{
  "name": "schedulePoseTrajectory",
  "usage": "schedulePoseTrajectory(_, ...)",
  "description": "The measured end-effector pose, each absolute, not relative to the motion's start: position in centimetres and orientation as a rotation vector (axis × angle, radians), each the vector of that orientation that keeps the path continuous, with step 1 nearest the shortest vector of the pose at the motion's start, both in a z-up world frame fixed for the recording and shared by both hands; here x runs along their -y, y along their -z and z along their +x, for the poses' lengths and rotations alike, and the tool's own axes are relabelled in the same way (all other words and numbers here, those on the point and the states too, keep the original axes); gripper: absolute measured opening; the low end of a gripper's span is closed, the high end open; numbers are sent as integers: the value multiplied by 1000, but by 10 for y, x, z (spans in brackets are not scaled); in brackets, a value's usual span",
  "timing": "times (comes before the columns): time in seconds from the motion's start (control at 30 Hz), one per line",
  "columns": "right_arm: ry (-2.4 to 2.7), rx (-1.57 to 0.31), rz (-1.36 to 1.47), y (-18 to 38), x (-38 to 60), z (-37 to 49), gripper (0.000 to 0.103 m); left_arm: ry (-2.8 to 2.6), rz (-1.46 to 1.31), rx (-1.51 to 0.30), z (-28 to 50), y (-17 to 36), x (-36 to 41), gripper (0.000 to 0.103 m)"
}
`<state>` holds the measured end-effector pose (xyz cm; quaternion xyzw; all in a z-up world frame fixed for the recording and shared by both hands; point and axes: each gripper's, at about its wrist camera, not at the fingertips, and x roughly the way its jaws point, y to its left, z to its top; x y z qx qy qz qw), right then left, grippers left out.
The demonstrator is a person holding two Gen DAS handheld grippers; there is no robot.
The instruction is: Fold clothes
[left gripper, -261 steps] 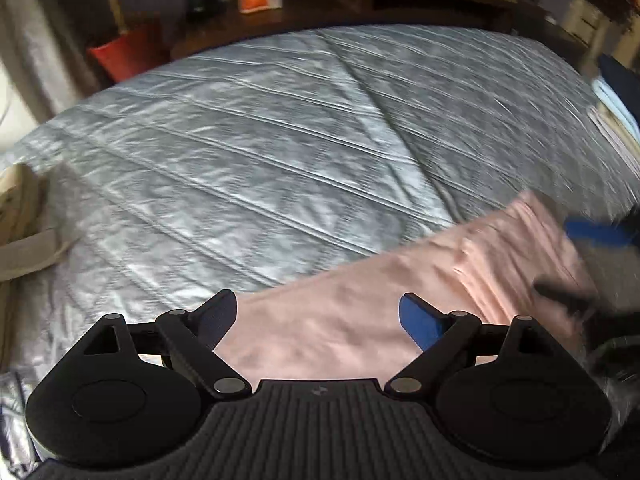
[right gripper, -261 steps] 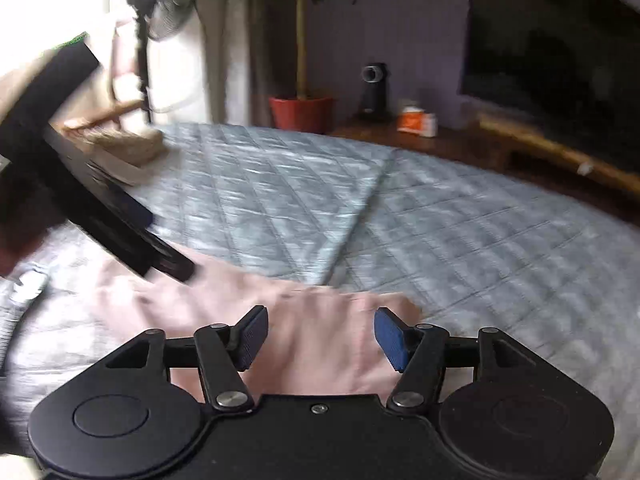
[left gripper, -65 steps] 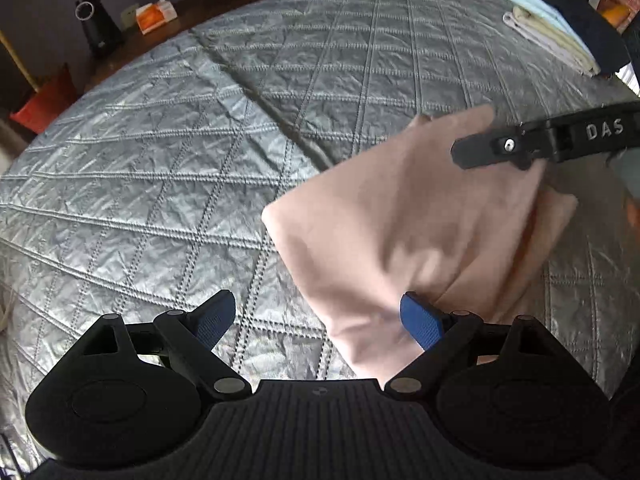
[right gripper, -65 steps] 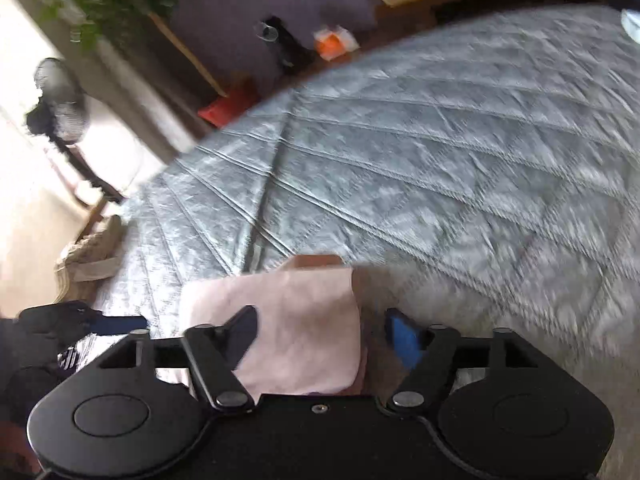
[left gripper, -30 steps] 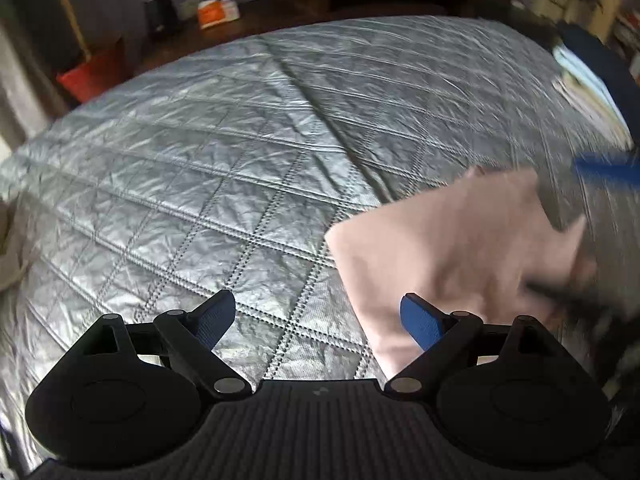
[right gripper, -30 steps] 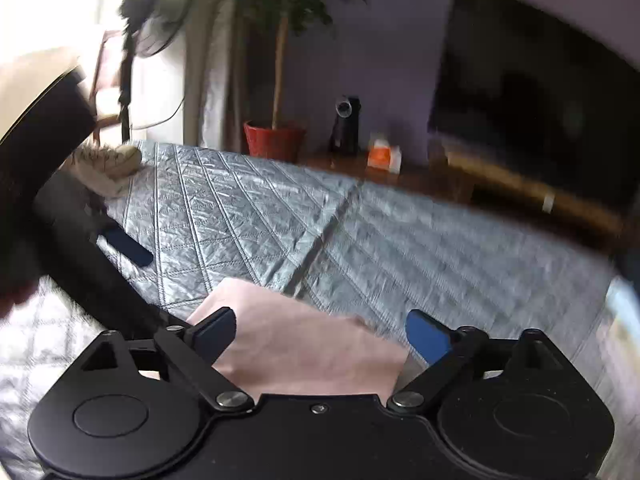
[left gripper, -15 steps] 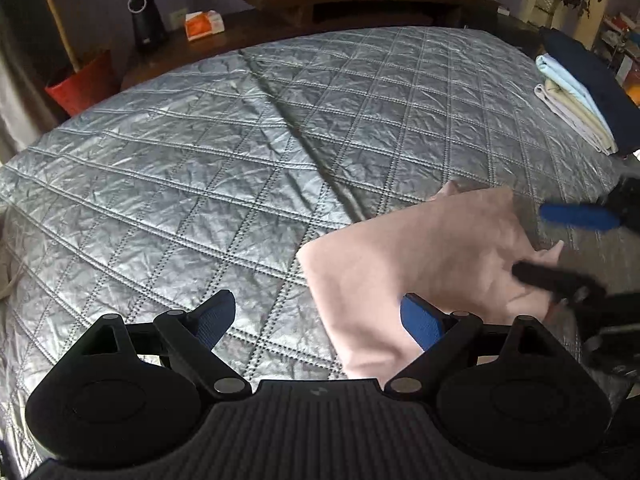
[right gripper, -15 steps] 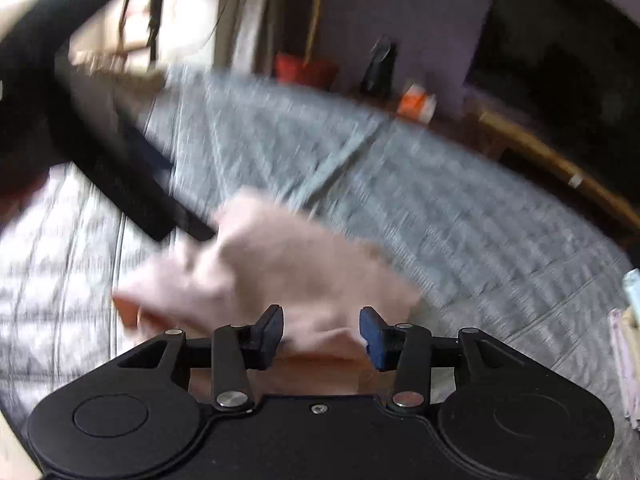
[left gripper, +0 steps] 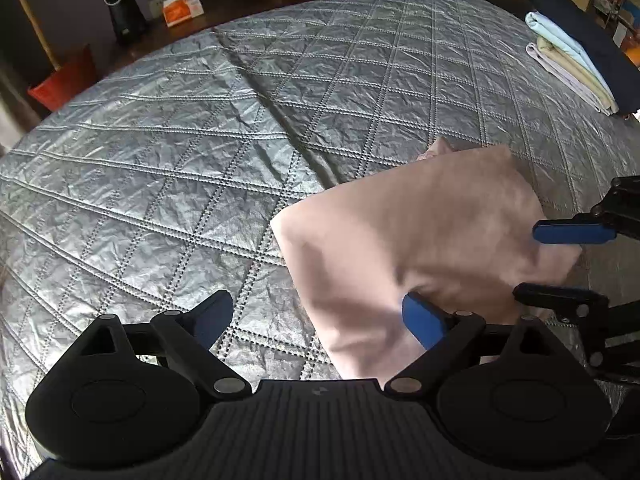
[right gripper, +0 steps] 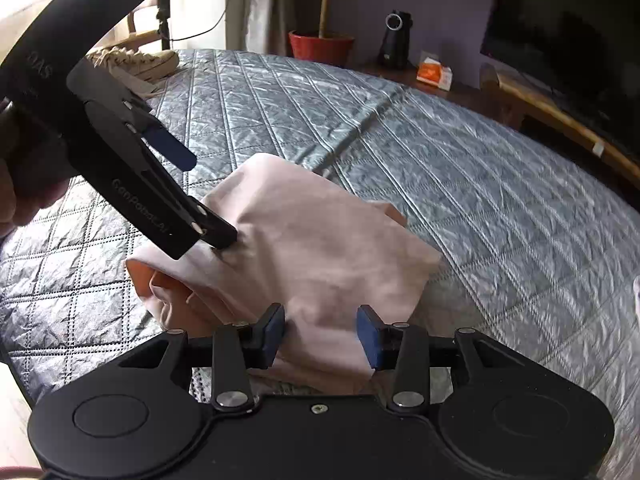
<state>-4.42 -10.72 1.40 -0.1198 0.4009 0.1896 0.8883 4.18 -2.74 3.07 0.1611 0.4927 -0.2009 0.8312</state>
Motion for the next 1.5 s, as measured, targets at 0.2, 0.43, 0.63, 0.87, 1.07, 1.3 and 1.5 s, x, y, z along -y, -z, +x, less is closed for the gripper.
schedulePoseTrajectory(0.2, -414, -696, -120, -38, 125, -54, 39, 427, 354, -1040, 42, -30, 27, 95)
schedulePoseTrajectory(0.43, -425, -827, -294, -20, 116, -57, 5, 435, 356, -1041, 42, -30, 29, 96)
schedulePoseTrajectory(0.63, -264, -827, -234, -23, 140, -51, 4, 438, 357, -1046, 41, -29, 28, 97)
schedulePoseTrajectory(0.87, -322, -863, -238, -13, 128, -48, 10, 442, 365, -1046, 41, -31, 28, 97)
schedulePoseTrajectory(1.07, -150, -789, -93, -27, 165, -41, 20, 445, 372, -1030, 41, -37, 29, 97)
schedulePoseTrajectory(1.3, -294, -780, -9, -25, 143, 2, 53, 506, 371, -997, 31, -46, 38, 97)
schedulePoseTrajectory(1.5, -82, -825, -42, -15, 165, 16, 59, 505, 387, -1030, 31, -37, 38, 97)
